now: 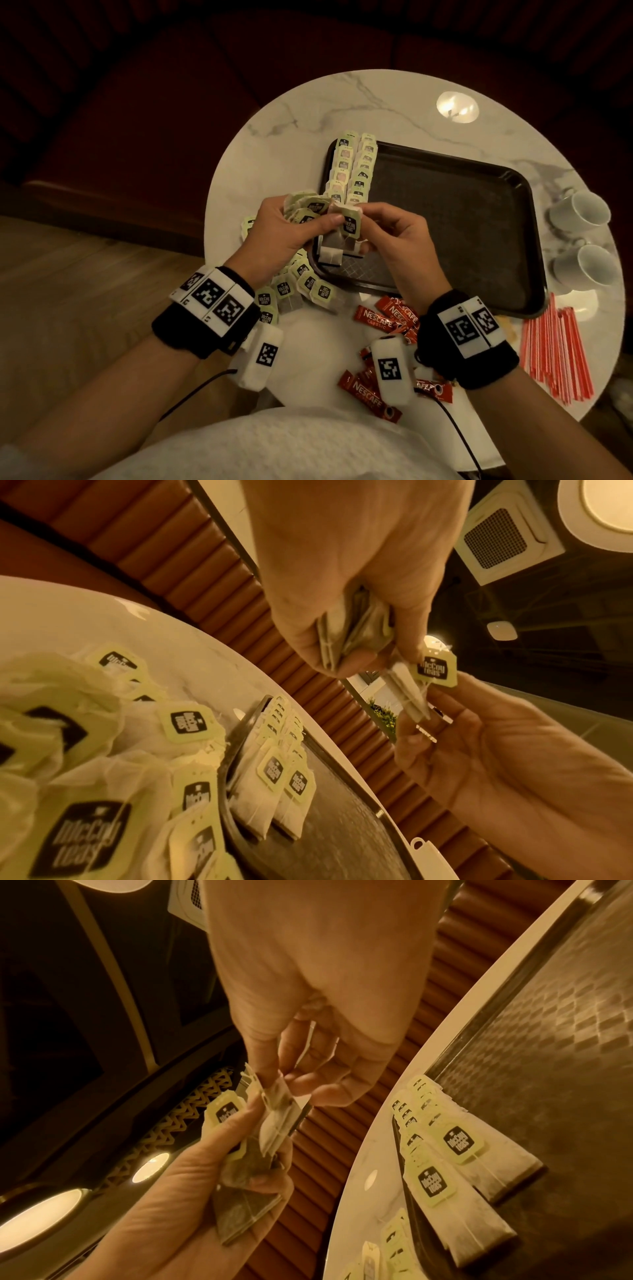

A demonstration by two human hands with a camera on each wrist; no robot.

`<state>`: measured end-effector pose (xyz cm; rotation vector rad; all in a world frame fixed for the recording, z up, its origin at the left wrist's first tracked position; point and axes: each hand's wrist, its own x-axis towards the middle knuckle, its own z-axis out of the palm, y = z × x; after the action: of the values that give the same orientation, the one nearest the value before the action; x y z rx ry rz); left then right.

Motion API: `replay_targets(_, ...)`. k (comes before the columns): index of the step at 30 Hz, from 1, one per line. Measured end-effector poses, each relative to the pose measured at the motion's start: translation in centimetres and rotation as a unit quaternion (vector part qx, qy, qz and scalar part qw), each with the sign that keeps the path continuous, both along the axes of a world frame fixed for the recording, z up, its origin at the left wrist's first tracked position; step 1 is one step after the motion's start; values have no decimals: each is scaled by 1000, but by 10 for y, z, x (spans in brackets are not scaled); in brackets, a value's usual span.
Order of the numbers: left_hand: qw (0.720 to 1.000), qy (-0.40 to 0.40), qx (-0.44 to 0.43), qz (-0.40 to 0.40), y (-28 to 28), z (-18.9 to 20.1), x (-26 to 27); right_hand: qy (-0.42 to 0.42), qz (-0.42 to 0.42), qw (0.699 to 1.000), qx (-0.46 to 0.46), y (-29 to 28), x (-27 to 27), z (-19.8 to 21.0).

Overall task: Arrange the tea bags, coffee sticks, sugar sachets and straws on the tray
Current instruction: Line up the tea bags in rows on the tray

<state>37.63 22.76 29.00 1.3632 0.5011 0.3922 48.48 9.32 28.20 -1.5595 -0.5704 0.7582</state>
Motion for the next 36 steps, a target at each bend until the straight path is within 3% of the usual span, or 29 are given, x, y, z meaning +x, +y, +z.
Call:
replay_targets(11, 1000, 12, 1, 1, -4, -1, 3, -27, -16, 999, -6, 2, -1, 0)
replay_targets(24, 984, 32, -172, 42, 8, -12, 1, 19, -14, 1000, 0, -4, 0, 6)
replay_targets(30, 985, 17, -168, 41, 6, -15, 3, 39, 70, 997, -22, -2, -10, 6)
replay_targets(36, 993, 35, -106, 49, 4, -14, 4, -31, 25, 999, -30, -2, -9, -1)
